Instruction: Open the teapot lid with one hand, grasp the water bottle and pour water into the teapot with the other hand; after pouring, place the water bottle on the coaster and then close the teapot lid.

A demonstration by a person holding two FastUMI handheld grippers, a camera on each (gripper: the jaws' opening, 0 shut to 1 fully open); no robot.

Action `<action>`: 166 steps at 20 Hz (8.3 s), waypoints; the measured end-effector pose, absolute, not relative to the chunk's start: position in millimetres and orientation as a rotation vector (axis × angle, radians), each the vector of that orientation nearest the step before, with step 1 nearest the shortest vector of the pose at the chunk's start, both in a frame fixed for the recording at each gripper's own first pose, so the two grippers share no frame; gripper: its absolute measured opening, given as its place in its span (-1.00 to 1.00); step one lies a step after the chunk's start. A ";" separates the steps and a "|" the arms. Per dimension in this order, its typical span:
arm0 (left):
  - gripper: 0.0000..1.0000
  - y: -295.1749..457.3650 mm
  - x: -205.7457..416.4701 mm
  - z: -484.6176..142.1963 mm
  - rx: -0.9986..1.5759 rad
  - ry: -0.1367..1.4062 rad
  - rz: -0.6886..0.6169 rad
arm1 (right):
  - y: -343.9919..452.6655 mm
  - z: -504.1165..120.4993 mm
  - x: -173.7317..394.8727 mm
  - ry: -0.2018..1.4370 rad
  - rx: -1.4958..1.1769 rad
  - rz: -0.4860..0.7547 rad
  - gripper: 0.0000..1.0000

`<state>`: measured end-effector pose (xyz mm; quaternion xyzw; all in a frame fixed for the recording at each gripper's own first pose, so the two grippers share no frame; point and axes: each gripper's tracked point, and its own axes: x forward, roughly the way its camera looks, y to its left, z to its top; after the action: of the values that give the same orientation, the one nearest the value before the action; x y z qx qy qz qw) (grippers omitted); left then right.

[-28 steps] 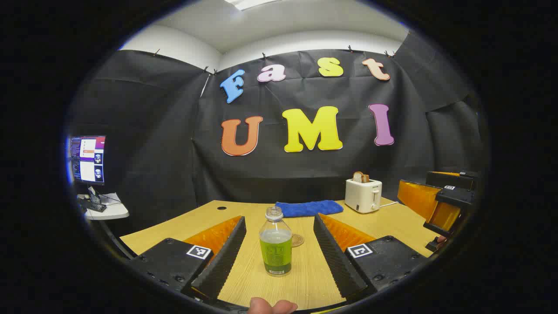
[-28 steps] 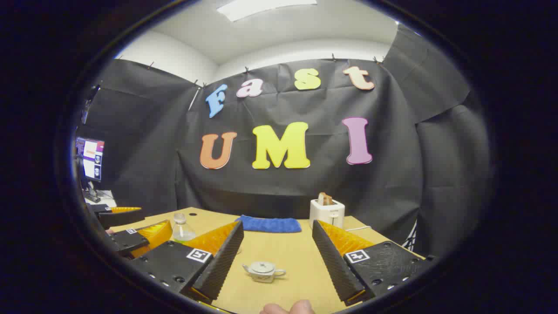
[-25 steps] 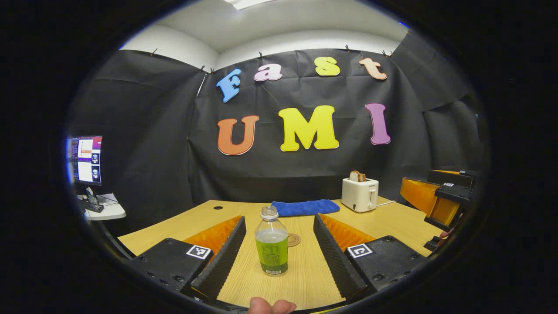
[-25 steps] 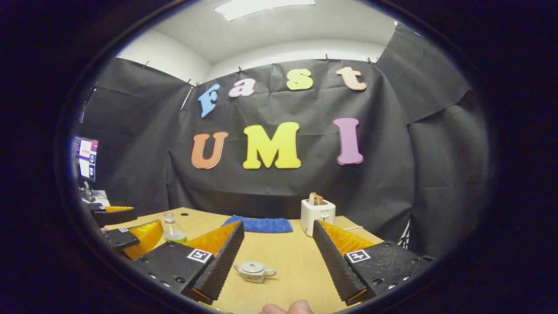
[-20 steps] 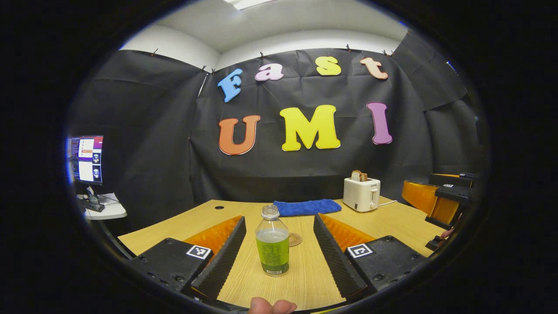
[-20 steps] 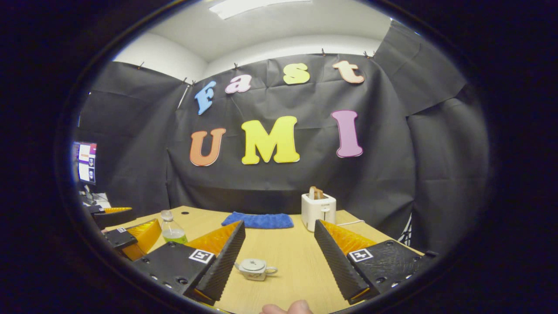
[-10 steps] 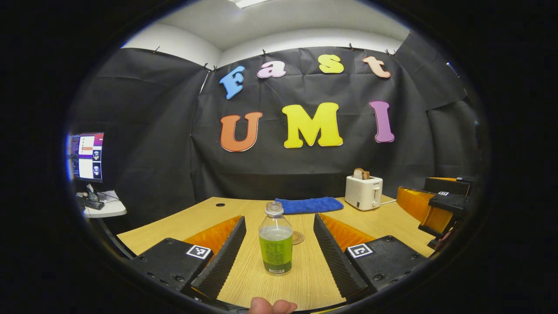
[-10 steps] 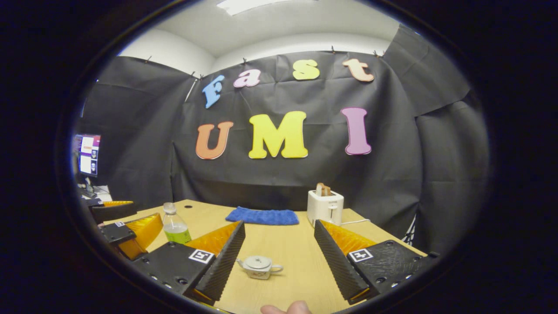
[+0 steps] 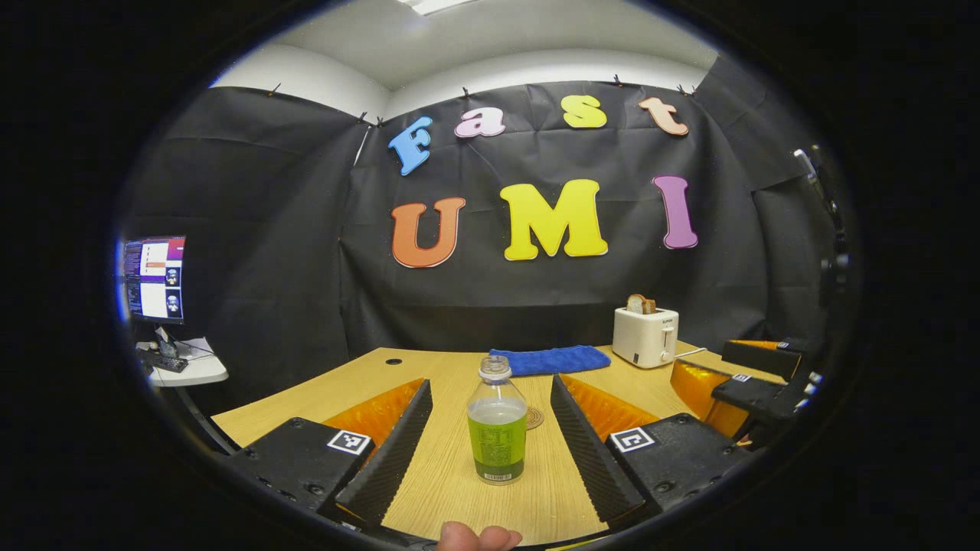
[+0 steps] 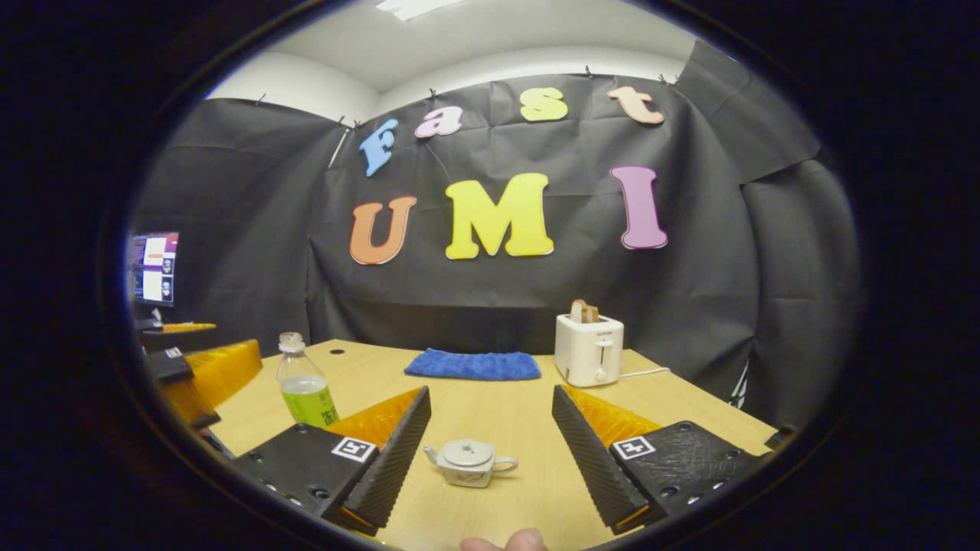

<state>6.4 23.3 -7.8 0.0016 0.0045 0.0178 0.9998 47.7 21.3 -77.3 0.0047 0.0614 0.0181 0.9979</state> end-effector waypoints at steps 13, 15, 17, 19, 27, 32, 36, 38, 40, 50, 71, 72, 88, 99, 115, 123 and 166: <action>0.94 36.8 6.4 -3.7 -0.013 0.011 0.032 | 37.5 -162.7 108.4 0.287 -0.025 0.040 0.93; 0.94 37.9 6.5 -4.5 -0.012 0.014 0.033 | 44.9 -170.4 114.5 0.311 -0.029 0.058 0.83; 0.94 39.3 7.9 -6.5 -0.013 0.018 0.033 | 50.8 -171.8 119.4 0.314 -0.044 0.072 0.49; 0.94 40.3 8.6 -7.5 -0.015 0.024 0.034 | 56.6 -173.7 122.2 0.321 -0.054 0.081 0.24; 0.94 47.4 9.1 -7.6 -0.034 0.029 0.040 | 46.3 -185.8 138.1 0.333 -0.032 0.039 -0.65; 0.94 46.4 10.3 -8.7 -0.039 0.030 0.039 | 46.8 -177.3 130.5 0.337 -0.016 0.059 -0.96; 0.94 48.1 10.7 -22.2 -0.055 0.049 0.036 | 45.9 -166.0 130.1 0.314 0.033 0.085 -0.96; 0.95 46.0 8.7 -37.5 -0.071 0.081 0.024 | 42.2 -159.2 130.5 0.306 0.042 0.087 -0.97; 0.95 41.0 6.8 -55.5 -0.069 0.118 0.009 | 38.6 -153.6 127.8 0.295 0.050 0.085 -0.96; 0.95 11.4 30.5 -117.3 -0.112 0.247 -0.050 | 29.8 -113.5 99.7 0.255 0.012 0.111 -0.96; 0.49 23.3 66.1 -132.5 0.104 0.311 0.007 | -1.8 -109.3 77.1 0.242 0.023 0.096 -0.97; 0.48 26.1 66.5 -128.8 0.143 0.317 0.017 | -5.9 -109.2 76.7 0.242 0.023 0.091 -0.97; 0.43 44.0 70.1 -102.5 1.145 0.408 -0.069 | -55.1 -107.3 57.9 0.233 0.035 0.065 -0.96; 0.41 22.2 86.9 -87.4 1.600 0.433 -0.168 | -71.6 -119.5 55.9 0.246 0.053 0.060 -0.97; 0.36 -26.2 101.4 -68.5 1.924 0.347 -0.199 | -97.0 -126.8 50.1 0.250 0.074 0.035 -0.97; 0.41 -39.3 104.7 -59.6 2.052 0.283 -0.191 | -98.7 -126.1 46.9 0.244 0.075 0.034 -0.96; 0.42 -20.6 78.3 -125.3 1.275 0.508 -0.353 | -104.6 -107.7 39.7 0.220 0.085 0.002 -0.97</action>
<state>78.3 -20.6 -125.3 0.5855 0.2331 -0.1621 0.7593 39.7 -104.6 -107.7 0.0426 0.1095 0.0009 0.9931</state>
